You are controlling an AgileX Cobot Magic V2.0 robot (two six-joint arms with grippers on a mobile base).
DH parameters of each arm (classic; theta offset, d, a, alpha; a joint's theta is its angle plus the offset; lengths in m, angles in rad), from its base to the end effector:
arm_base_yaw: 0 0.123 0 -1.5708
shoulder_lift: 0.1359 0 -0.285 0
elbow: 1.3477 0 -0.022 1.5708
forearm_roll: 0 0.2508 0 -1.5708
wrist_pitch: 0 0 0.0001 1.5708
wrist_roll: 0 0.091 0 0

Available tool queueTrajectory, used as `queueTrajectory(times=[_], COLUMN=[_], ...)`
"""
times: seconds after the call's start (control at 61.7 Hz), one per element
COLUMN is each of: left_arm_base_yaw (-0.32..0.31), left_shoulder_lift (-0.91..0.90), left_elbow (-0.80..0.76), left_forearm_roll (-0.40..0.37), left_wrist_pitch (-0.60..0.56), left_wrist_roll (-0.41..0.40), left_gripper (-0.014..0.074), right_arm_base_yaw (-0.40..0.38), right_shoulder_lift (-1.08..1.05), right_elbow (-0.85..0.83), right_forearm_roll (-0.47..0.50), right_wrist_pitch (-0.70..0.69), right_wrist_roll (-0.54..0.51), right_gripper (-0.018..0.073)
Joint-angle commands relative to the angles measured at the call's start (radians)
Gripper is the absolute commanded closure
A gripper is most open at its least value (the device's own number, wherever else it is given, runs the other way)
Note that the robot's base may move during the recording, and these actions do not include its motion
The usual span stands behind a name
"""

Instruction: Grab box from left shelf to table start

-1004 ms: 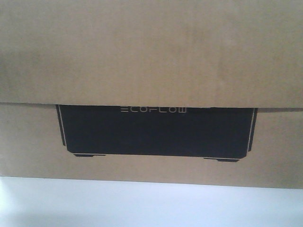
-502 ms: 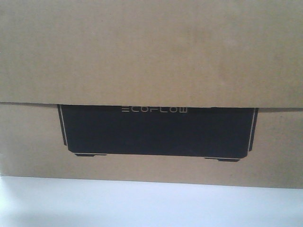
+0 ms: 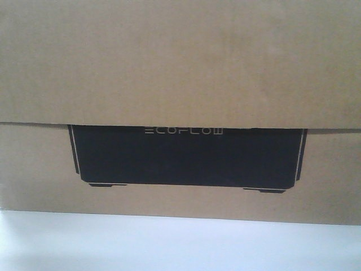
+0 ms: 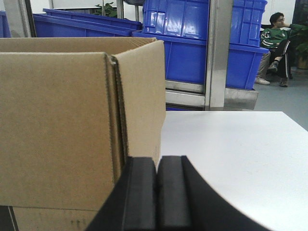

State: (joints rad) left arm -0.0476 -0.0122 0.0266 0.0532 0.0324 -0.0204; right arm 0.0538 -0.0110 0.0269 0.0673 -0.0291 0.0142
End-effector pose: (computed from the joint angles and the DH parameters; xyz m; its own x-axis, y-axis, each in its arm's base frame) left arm 0.0566 -0.0025 0.2019 0.0419 0.0308 -0.9986 0.0445 0.9985 0.0327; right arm 0.0563 0.0029 0.2073 0.0955 0.0866 -0.9917 -0.0598 0.9949 0.0812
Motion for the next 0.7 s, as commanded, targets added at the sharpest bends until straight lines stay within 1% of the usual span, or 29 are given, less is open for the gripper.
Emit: queueTrajectory(times=[0.0, 0.68], left_arm_base_yaw=[0.001, 0.001], left_shoulder_lift=[-0.015, -0.015], left_elbow=[0.030, 0.030], left_forearm_roll=[0.003, -0.002], left_wrist_pitch=[-0.087, -0.088], left_wrist_roll=[0.052, 0.052], left_gripper=[0.0641, 0.0641], right_arm_base_yaw=[-0.008, -0.008], right_shoulder_lift=[-0.004, -0.004], right_elbow=[0.001, 0.001], right_forearm_roll=[0.001, 0.001], right_wrist_pitch=[-0.090, -0.090], right_wrist_roll=[-0.003, -0.003], right_gripper=[0.0539, 0.0539])
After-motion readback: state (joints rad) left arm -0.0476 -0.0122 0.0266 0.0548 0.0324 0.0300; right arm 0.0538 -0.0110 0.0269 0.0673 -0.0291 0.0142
